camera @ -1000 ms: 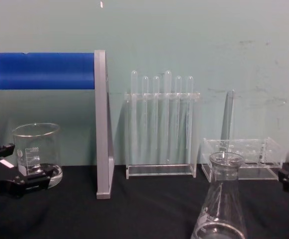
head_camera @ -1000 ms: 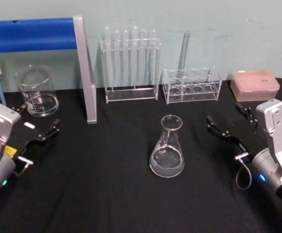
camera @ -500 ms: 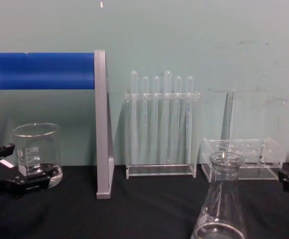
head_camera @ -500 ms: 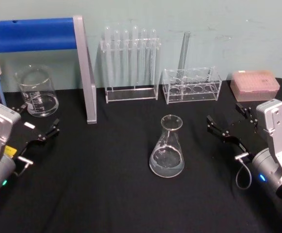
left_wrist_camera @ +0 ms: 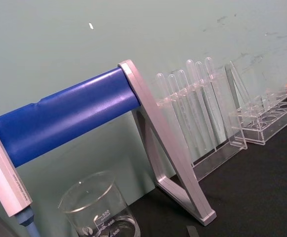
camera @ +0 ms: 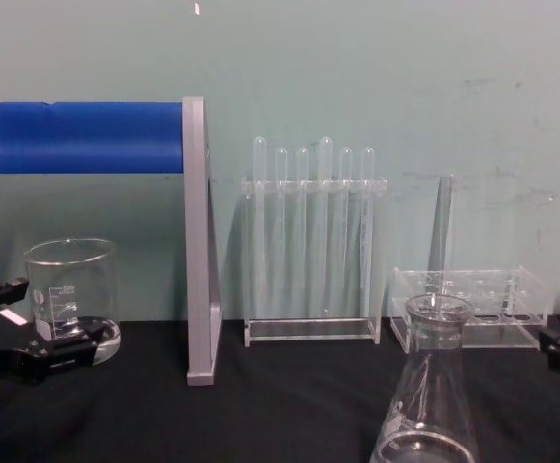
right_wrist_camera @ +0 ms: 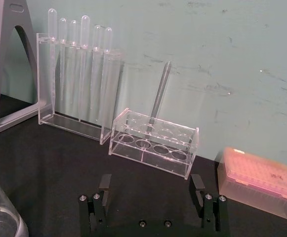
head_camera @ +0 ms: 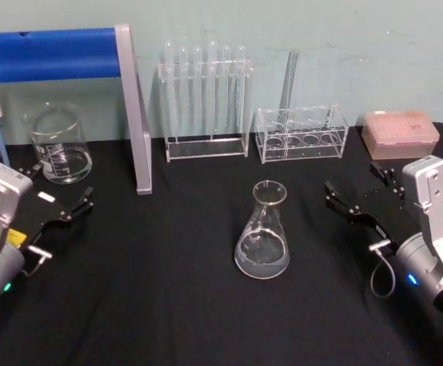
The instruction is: Grasp the erlenmeyer flask with one hand, shake it three times, then place it back.
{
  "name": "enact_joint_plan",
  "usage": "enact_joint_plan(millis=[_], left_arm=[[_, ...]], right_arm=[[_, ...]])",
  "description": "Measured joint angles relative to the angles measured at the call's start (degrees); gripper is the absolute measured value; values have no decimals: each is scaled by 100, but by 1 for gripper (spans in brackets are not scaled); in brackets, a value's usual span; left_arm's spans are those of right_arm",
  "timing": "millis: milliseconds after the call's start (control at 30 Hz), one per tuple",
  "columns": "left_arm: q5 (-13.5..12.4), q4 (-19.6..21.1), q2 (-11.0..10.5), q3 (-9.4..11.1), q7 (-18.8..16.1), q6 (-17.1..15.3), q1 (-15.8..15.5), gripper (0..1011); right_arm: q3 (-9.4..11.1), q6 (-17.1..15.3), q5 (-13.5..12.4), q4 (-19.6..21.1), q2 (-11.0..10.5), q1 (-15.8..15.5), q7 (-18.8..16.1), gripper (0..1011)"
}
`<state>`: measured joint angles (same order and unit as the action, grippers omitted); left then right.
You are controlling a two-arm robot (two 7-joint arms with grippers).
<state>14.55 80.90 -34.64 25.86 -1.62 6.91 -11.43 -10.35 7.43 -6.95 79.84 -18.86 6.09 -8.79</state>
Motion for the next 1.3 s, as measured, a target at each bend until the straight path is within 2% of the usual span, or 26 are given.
enact_joint_plan(millis=[1300], left_arm=[[0,0,0,0,0,0,0,1001]], right_arm=[[0,0,0,0,0,0,0,1000]])
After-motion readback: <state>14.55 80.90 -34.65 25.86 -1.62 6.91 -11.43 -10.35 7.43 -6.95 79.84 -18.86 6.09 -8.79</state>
